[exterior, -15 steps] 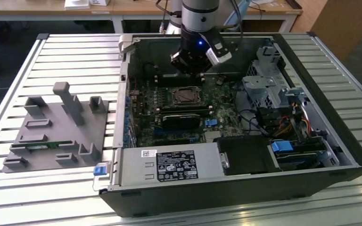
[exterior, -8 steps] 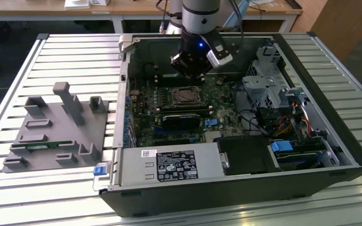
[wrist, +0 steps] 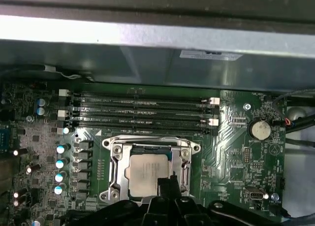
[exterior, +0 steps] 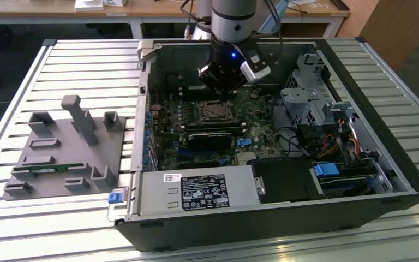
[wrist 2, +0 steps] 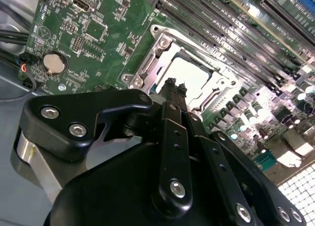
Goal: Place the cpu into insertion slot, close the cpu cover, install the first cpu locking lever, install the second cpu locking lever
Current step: 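Install the second cpu locking lever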
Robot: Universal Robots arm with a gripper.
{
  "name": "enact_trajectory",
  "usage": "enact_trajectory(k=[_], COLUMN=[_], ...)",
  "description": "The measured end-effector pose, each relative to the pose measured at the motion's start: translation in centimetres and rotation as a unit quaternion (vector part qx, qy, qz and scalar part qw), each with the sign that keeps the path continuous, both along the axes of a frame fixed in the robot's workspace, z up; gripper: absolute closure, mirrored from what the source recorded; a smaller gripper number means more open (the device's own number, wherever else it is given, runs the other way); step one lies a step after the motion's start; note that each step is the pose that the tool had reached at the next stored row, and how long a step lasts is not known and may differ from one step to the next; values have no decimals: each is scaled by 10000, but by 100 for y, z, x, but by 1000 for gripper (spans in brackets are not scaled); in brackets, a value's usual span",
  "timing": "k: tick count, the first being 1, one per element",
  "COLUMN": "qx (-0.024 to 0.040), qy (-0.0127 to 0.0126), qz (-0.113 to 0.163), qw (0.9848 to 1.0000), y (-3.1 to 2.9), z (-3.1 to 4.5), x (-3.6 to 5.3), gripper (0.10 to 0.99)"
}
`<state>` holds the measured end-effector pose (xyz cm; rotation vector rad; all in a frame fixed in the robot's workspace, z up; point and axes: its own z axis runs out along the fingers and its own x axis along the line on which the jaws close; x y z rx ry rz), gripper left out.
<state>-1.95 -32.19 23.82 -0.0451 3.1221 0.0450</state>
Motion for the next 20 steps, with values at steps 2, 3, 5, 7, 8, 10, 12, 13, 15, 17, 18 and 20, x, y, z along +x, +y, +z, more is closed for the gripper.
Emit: enact_trajectory(k=[2,3,5,7,8,10,12,13,15,17,18,20], qx=[1,0,0,-1,-1,-4,-5,-6,-4,-5,-5,-5], qy=[0,0,0,0,0,2,7,13,18,19,18,18], qz=[-1,-1,-1,-1,-1,-1,-1,-1,-1,-1,-2,-2], qw=[10000,10000,10000,10000,10000,10000,10000,10000,10000,10000,10000,10000], y=[-4,-5,-6,-7,-7,-7,-6,-7,-22,-52,-65,-90], z=[-1,0,2,8,18,58,98,108,109,110,110,110], x=[0,0,0,0,0,0,0,0,0,0,0,0], gripper=[980,980,980,980,980,980,980,980,980,980,980,980])
